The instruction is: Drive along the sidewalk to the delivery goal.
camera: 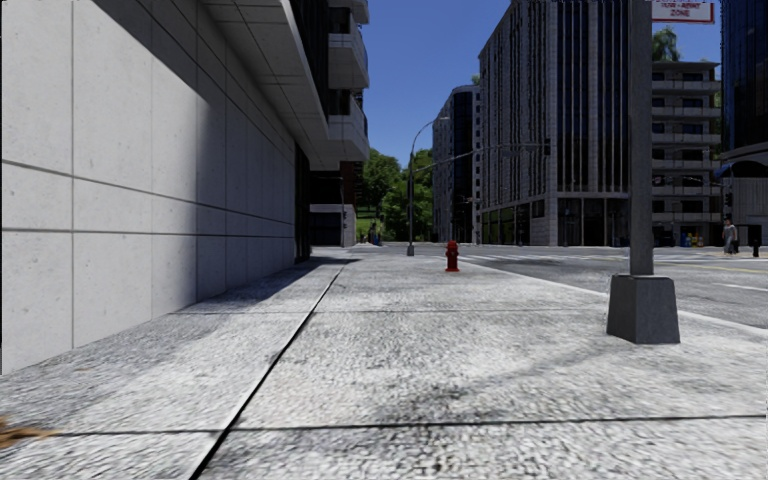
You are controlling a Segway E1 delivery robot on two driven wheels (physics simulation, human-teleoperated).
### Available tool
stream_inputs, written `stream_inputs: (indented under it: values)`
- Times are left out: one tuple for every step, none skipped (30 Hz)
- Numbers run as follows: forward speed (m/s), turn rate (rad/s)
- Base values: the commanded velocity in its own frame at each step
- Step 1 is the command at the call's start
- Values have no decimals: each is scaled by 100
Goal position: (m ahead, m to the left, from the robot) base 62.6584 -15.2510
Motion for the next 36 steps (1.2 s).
stream_inputs:
  values:
    - [200, 21]
    - [200, 22]
    - [200, 20]
    - [200, 17]
    - [200, 17]
    - [200, 17]
    - [200, 17]
    - [200, 18]
    - [200, 18]
    - [200, 19]
    - [200, 20]
    - [200, 22]
    - [200, 25]
    - [200, 26]
    - [200, 26]
    - [200, 26]
    - [200, 26]
    - [200, 26]
    - [200, 26]
    - [200, 26]
    - [200, 26]
    - [200, 26]
    - [200, 26]
    - [200, 26]
    - [200, 26]
    - [200, 26]
    - [200, 26]
    - [200, 26]
    - [200, 27]
    - [200, 27]
    - [200, 27]
    - [200, 27]
    - [200, 27]
    - [200, 27]
    - [200, 27]
    - [200, 26]
